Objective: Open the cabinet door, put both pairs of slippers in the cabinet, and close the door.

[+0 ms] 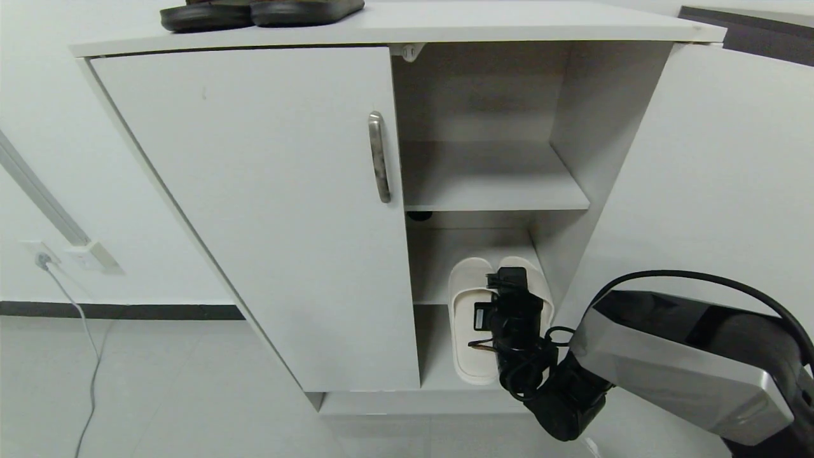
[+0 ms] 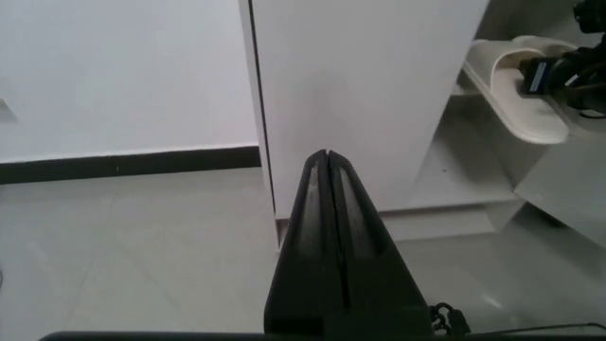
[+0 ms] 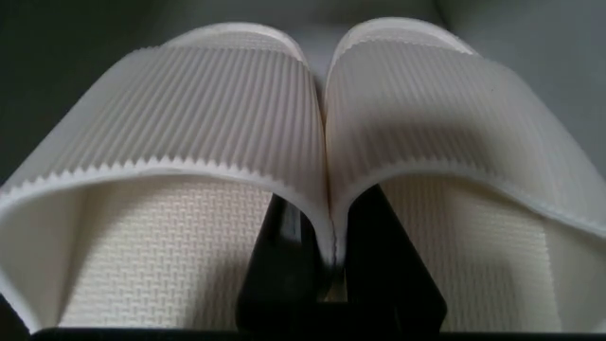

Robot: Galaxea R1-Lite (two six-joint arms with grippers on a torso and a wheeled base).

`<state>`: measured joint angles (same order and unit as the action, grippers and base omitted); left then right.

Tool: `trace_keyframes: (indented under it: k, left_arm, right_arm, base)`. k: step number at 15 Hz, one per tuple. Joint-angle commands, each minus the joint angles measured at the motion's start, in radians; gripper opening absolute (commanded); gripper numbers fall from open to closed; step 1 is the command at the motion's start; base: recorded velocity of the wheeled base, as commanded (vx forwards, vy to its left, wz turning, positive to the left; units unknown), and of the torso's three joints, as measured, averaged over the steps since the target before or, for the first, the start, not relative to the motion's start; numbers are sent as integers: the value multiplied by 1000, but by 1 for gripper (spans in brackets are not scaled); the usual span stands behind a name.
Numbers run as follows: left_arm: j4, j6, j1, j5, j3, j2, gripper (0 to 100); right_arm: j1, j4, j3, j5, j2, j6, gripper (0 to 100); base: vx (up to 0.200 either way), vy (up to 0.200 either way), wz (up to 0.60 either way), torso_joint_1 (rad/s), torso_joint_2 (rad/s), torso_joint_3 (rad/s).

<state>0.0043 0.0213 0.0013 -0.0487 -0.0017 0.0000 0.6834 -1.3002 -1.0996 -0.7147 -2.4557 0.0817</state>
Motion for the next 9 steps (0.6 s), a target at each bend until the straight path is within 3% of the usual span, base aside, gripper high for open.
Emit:
trace_keyframes:
  k: [1,2,5,9]
  left_arm:
    - [-1,0,0,0,0,2,0]
    - [0,0,0,0,0,2,0]
    - [-1,-1,0,1,0,2,0]
    - [-1,-3,0,1,0,0,0]
  right_arm:
    - [1,1,-2,3,1,-8,0]
    - [-1,2,-5,6,-2,-11,0]
    - [-15,53,-74,35,-20,-13,0]
    - [-45,229,-214,129,-25,-19,0]
  base:
    - [200,0,0,2,-2,2]
    - [200,0,0,7,2,-2]
    - [0,0,0,0,0,0]
    - [0,0,0,0,0,0]
